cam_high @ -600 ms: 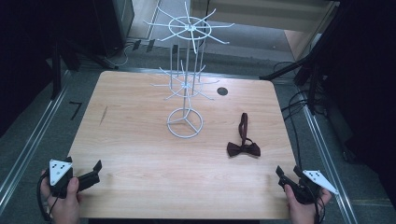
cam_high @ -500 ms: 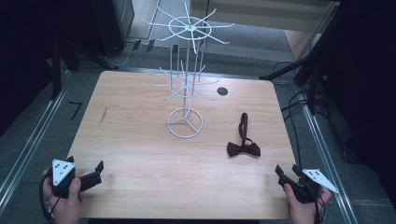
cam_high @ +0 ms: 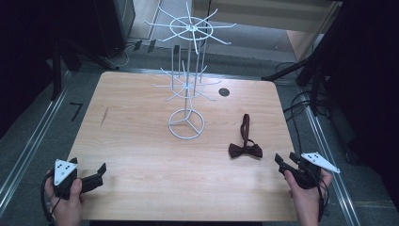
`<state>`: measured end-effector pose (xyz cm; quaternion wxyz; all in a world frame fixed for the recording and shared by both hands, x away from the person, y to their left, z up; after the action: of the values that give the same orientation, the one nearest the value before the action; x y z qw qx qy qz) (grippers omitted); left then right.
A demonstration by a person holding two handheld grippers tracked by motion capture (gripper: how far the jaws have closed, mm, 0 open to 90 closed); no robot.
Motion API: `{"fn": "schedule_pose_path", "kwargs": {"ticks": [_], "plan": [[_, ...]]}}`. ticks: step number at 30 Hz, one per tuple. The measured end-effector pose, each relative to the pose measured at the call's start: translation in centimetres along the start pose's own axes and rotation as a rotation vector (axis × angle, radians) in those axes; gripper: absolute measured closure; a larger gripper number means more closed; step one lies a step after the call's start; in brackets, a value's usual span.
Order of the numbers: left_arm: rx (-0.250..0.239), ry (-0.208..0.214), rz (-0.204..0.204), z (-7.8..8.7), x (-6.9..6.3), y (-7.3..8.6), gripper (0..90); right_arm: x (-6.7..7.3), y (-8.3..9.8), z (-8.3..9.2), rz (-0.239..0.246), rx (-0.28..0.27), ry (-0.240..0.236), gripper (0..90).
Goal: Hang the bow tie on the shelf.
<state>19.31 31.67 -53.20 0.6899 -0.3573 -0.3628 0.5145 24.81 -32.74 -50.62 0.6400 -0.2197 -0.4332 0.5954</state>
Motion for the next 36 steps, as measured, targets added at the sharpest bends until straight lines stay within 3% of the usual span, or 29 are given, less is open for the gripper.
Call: {"fn": "schedule_pose_path", "kwargs": {"ticks": [7, 15, 30, 36], "plan": [[-0.001, 0.000, 0.000, 0.0, 0.0, 0.0, 0.0, 1.6, -2.1, -1.3, 0.056, 0.076, 0.002, 38.0], [-0.001, -0.002, 0.004, 0.0, 0.0, 0.0, 0.0, 2.7, -4.0, -3.1, 0.079, 0.153, 0.030, 37.7], [0.009, -0.004, 0.000, -0.1, -0.1, 0.0, 0.0, 4.4, -6.0, -6.3, 0.078, 0.283, 0.047, 37.1], [0.011, -0.009, -0.022, -0.2, -0.2, -0.1, 0.0, 5.2, -6.6, -7.6, 0.080, 0.326, 0.052, 36.9]]}}
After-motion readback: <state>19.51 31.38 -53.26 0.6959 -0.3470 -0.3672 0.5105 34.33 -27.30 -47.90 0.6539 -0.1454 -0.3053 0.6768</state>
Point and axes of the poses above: each handheld gripper's, and its own axes: z roughly backward along the jaws, y roughly out of its underside, x roughly to its left, the point moved 2 cm from there along -z, roughly forward along the jaws, and after that the axes turned 10 degrees about -z, right-handed, at the moved point
